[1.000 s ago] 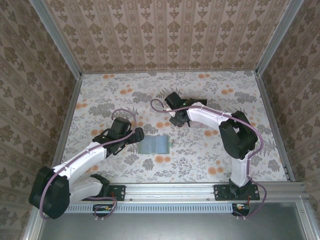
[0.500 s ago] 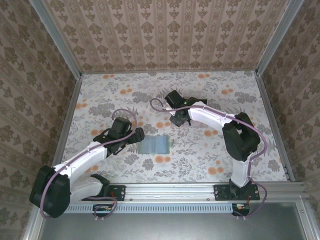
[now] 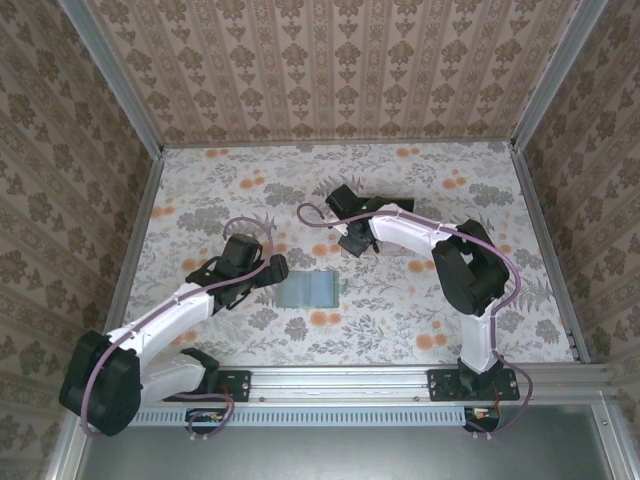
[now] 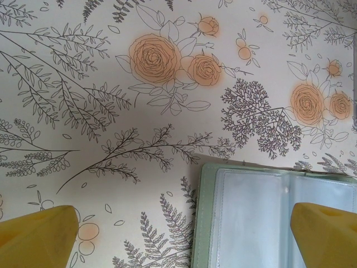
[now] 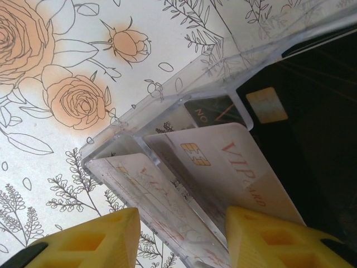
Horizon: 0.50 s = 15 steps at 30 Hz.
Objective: Put the credit cards into the card holder
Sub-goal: Pick up the credit card from the storage box.
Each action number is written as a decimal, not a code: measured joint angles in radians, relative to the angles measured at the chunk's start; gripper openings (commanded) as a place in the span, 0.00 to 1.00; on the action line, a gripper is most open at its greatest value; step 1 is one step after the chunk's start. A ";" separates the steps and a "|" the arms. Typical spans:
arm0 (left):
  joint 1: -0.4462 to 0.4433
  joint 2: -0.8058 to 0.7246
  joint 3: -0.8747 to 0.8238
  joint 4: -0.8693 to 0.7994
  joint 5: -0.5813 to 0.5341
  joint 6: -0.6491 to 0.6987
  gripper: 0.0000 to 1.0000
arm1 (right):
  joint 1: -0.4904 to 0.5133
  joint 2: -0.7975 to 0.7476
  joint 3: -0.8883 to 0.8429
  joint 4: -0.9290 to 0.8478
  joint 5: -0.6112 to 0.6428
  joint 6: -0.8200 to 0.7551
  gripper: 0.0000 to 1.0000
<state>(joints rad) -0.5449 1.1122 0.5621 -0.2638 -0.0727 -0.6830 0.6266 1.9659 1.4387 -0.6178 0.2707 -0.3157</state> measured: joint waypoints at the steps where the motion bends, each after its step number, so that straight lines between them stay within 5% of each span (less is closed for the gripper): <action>1: 0.002 0.001 0.000 0.001 0.001 0.000 1.00 | 0.000 0.000 0.000 0.000 0.000 0.000 0.44; 15: 0.003 0.008 0.000 0.004 0.003 0.000 1.00 | 0.010 0.000 0.003 -0.005 0.008 -0.008 0.17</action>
<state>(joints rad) -0.5415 1.1202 0.5621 -0.2596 -0.0700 -0.6827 0.6361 1.9659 1.4414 -0.6231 0.2790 -0.3233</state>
